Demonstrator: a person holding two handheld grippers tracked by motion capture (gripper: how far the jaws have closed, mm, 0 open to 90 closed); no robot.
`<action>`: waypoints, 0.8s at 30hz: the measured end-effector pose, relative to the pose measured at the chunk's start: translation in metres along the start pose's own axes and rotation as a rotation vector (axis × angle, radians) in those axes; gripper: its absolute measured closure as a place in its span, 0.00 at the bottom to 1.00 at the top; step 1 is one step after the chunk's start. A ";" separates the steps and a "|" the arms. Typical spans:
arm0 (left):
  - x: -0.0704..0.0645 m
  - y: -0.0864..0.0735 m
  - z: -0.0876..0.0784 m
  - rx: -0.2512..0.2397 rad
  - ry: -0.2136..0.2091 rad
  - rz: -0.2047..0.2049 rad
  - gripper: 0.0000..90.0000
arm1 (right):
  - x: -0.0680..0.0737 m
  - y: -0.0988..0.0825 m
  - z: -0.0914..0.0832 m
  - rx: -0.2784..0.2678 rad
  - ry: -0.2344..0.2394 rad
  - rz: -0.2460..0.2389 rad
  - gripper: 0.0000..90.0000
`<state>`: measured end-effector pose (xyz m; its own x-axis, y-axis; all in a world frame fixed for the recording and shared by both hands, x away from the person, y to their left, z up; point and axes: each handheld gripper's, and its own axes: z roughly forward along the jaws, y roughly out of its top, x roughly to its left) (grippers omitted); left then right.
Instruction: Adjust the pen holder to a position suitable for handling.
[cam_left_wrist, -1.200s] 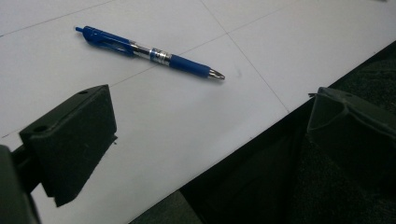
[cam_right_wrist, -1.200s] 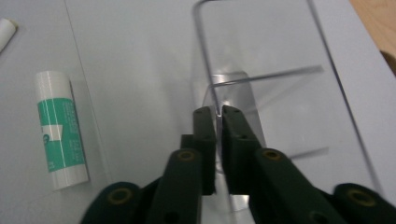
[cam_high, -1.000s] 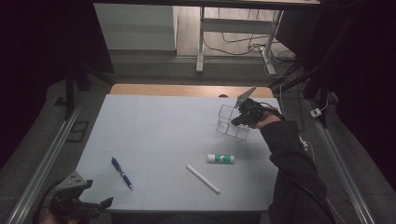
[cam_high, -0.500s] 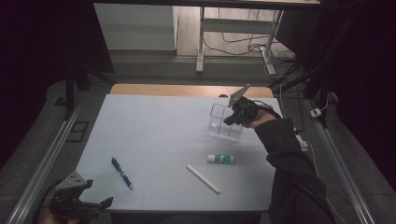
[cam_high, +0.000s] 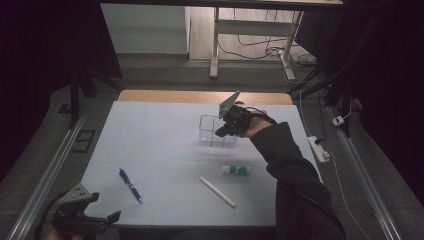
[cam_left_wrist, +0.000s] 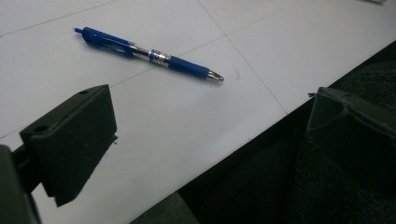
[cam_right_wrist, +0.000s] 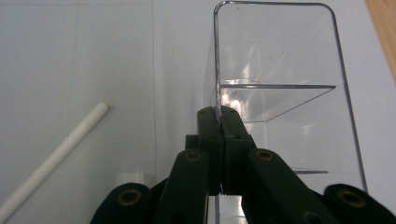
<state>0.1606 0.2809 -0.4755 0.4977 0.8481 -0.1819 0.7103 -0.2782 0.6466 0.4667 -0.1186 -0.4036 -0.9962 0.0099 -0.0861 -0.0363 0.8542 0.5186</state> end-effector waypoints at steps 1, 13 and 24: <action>0.000 0.000 0.000 0.001 -0.001 0.003 0.02 | 0.001 0.003 0.003 0.004 0.007 -0.009 0.99; 0.000 -0.001 -0.001 -0.002 -0.001 0.003 0.02 | 0.013 0.025 0.035 -0.001 0.066 -0.052 0.99; 0.000 -0.001 -0.001 -0.003 -0.001 0.003 0.02 | 0.012 0.022 0.045 0.037 0.074 -0.053 0.99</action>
<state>0.1596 0.2813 -0.4754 0.4999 0.8470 -0.1808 0.7078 -0.2792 0.6489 0.4571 -0.0761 -0.4312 -0.9961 -0.0731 -0.0492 -0.0877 0.8710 0.4834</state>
